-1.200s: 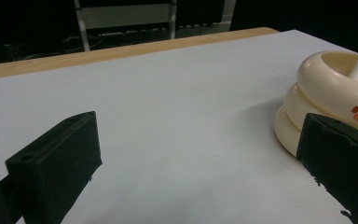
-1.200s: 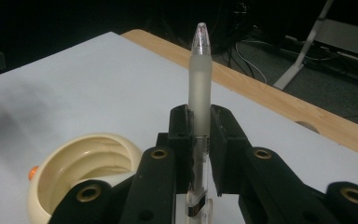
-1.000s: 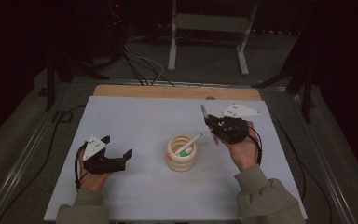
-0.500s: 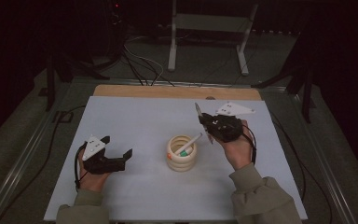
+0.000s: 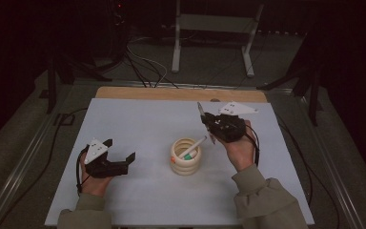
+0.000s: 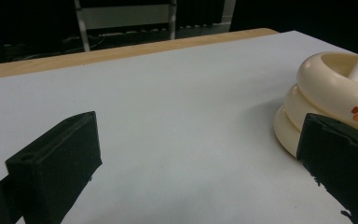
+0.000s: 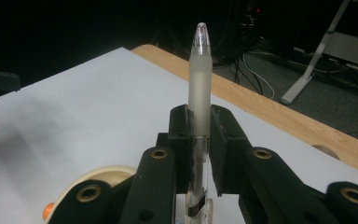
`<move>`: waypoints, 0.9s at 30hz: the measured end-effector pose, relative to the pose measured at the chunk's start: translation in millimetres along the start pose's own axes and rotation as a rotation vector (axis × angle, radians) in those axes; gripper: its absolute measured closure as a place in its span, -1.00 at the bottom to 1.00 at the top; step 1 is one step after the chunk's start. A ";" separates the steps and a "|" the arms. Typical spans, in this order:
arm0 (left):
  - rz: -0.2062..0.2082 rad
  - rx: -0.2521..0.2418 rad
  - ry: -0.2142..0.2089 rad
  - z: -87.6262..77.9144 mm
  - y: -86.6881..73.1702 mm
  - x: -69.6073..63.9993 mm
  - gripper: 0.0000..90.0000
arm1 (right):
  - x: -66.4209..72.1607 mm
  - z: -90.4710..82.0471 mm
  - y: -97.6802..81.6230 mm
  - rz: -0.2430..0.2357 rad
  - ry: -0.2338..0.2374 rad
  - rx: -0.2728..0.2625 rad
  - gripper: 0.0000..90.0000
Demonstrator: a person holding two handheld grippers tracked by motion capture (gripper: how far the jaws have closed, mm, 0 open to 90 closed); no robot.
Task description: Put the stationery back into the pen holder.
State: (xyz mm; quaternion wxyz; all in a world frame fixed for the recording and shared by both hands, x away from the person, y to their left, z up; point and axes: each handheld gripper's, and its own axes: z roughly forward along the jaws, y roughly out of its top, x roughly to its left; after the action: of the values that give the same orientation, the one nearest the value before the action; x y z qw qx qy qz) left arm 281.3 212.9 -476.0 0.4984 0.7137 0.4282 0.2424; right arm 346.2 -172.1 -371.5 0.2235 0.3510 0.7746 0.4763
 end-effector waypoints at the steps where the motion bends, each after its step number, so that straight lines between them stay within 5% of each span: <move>1: 0.000 0.000 0.001 -0.1 0.0 0.1 -0.99 | 0.0 0.2 0.6 0.000 0.000 -0.001 0.79; 27: -0.004 -0.002 0.001 -0.7 -0.2 0.5 -0.99 | 3.0 5.6 13.9 0.014 0.022 -0.041 0.78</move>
State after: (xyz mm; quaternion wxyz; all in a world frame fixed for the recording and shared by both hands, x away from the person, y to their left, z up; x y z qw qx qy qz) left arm 280.9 213.7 -475.9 0.4994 0.7123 0.4295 0.2424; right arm 352.7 -162.4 -361.5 0.2188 0.3468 0.7646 0.4972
